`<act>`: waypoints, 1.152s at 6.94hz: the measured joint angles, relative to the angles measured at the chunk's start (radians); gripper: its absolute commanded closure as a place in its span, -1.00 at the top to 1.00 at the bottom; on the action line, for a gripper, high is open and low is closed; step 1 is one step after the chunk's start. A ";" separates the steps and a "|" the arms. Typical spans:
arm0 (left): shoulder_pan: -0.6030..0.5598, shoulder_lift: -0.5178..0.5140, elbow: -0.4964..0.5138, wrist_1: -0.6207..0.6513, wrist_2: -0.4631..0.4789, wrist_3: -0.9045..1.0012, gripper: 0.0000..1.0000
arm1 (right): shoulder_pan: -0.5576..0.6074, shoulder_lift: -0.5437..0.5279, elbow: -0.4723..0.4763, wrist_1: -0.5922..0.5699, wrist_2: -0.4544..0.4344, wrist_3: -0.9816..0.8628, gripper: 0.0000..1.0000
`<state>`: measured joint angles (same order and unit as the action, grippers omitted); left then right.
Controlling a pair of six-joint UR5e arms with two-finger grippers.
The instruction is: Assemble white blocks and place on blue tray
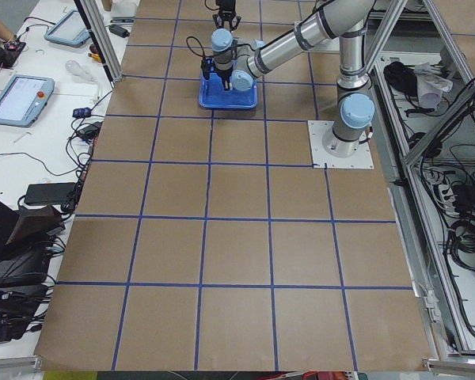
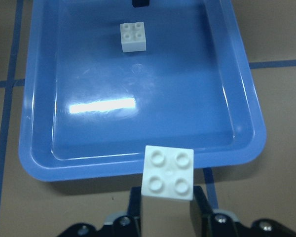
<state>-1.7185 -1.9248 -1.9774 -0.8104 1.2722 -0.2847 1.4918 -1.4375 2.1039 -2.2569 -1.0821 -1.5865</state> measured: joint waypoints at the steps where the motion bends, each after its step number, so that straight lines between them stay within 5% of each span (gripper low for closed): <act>1: 0.004 -0.008 0.001 0.004 -0.013 0.013 -0.62 | 0.031 0.002 0.018 -0.031 0.004 0.007 -1.00; 5: 0.006 -0.039 0.003 0.012 -0.020 0.047 -0.68 | 0.158 0.164 0.019 -0.261 0.009 0.015 -1.00; 8: 0.005 -0.043 0.002 0.012 -0.020 0.057 -0.68 | 0.192 0.237 -0.009 -0.319 0.026 0.027 -1.00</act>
<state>-1.7134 -1.9679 -1.9759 -0.7984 1.2517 -0.2276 1.6837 -1.2000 2.0952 -2.5763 -1.0565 -1.5590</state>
